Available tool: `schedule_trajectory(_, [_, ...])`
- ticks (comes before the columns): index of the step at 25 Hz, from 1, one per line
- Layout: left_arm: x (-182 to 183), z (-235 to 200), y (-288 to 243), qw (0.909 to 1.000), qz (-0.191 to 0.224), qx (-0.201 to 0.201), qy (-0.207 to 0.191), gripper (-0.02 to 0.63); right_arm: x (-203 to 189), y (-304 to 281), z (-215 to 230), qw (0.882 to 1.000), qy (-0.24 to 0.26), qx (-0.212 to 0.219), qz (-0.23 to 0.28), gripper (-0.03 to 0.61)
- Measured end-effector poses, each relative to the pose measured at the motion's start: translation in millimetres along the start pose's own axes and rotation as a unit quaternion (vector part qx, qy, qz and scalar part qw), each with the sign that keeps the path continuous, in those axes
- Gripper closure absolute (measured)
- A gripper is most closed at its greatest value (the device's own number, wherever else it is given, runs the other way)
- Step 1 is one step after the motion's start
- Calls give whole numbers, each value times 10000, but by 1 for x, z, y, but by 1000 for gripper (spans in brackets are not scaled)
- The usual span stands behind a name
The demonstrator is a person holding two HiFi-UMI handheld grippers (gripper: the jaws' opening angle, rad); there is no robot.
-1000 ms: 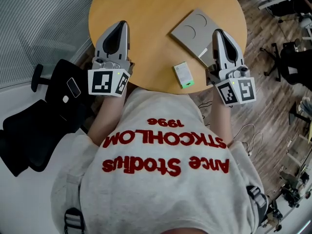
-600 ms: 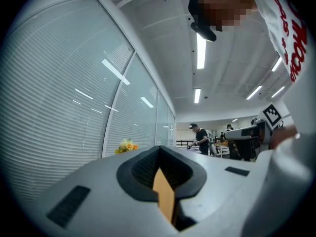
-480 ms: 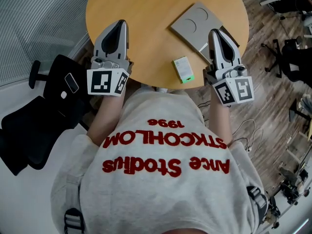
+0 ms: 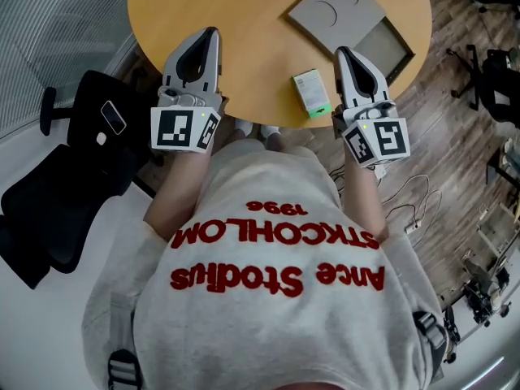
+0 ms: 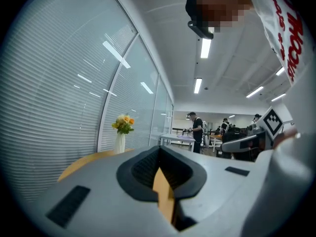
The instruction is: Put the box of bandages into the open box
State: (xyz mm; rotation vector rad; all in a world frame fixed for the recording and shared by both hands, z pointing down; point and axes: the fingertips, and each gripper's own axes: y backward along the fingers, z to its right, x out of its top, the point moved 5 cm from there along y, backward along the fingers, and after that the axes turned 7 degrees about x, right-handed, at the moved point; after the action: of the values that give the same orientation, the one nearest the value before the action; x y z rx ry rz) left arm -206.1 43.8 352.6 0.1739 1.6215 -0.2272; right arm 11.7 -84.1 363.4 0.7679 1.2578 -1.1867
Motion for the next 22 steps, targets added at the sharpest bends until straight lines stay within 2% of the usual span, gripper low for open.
schedule_trajectory(5, [-23,3,9,9996,-248,-123,36,607,-64,-6,-5,9971,-275,-46,-710,566])
schedule_trajectory(8, [-35,1,12,9992,-374,-158,58,607,-105,-15,-9,9899,-419,48,-1355,442])
schedule_trajectory(12, [-48,-2,13,9987,-482,-181,65,607,-155,-28,-11,9772,-353,-9,-2095,334])
schedule_trajectory(16, [-53,1,14,9980,-583,-222,71,607,-188,-31,-9,9652,-398,-225,-2575,281])
schedule_trajectory(22, [-62,-2,12,9976,-659,-214,75,607,-209,-34,-9,9476,-190,-547,-3141,221])
